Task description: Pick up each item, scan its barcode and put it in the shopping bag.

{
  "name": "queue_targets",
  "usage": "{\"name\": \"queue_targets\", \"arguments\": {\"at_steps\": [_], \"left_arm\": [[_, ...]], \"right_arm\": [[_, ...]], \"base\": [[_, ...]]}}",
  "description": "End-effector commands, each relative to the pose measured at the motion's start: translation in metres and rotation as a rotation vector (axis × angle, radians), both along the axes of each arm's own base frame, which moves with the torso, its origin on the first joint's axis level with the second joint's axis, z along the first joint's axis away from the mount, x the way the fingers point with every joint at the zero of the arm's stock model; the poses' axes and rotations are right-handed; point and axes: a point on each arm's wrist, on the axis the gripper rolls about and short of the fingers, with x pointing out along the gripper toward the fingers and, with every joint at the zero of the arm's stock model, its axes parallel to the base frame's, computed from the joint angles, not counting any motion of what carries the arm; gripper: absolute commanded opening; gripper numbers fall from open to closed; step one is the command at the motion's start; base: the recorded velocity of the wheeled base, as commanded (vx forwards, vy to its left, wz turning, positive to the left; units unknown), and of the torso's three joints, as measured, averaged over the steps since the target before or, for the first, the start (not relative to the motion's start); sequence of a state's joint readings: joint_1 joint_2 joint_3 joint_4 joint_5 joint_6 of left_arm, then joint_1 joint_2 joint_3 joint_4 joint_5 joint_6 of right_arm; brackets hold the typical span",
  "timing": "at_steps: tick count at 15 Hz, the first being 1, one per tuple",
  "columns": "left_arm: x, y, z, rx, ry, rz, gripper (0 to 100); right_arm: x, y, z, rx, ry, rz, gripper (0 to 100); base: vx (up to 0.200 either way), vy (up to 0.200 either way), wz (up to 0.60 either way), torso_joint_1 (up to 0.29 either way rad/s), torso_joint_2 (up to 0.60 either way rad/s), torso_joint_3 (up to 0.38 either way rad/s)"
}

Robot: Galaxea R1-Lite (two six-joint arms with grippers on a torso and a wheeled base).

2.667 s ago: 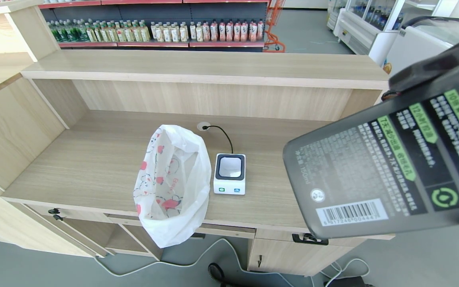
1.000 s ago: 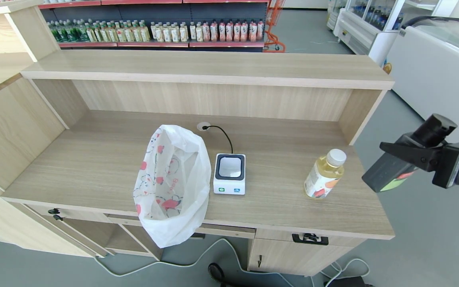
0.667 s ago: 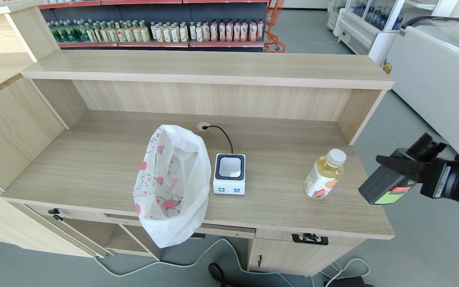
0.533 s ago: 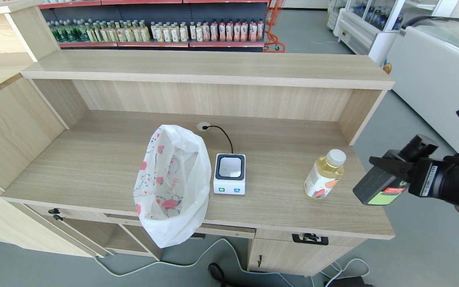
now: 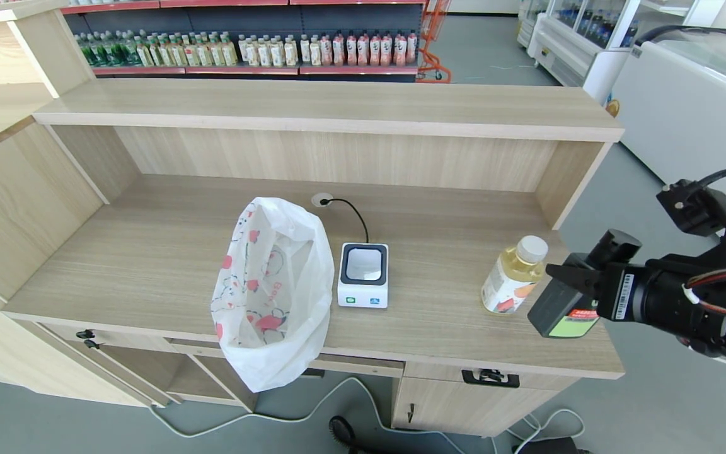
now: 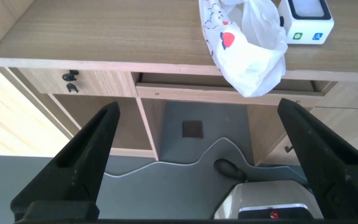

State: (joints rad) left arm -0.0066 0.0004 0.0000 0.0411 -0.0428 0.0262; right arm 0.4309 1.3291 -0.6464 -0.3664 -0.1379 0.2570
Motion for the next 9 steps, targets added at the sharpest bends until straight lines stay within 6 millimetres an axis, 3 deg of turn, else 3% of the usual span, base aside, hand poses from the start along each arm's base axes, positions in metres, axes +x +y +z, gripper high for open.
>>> {"name": "queue_targets", "arguments": {"at_steps": [1, 3, 9], "left_arm": [[0.0000, 0.0000, 0.0000, 0.001, 0.000, 0.000, 100], [0.0000, 0.0000, 0.0000, 0.000, 0.000, 0.000, 100], [0.0000, 0.0000, 0.0001, 0.000, -0.002, -0.001, 100]], "right_arm": [[-0.0002, 0.0024, -0.0021, -0.002, 0.009, 0.010, 0], [-0.0011, 0.0052, -0.0011, 0.004, 0.006, 0.022, 0], [-0.0011, 0.0066, 0.0008, 0.021, -0.010, 0.026, 0]], "base": [[0.000, 0.000, 0.00, 0.000, 0.00, 0.000], [0.000, 0.000, 0.00, 0.000, 0.00, 0.000], [0.000, 0.200, 0.00, 0.002, 0.00, 0.001]]}}
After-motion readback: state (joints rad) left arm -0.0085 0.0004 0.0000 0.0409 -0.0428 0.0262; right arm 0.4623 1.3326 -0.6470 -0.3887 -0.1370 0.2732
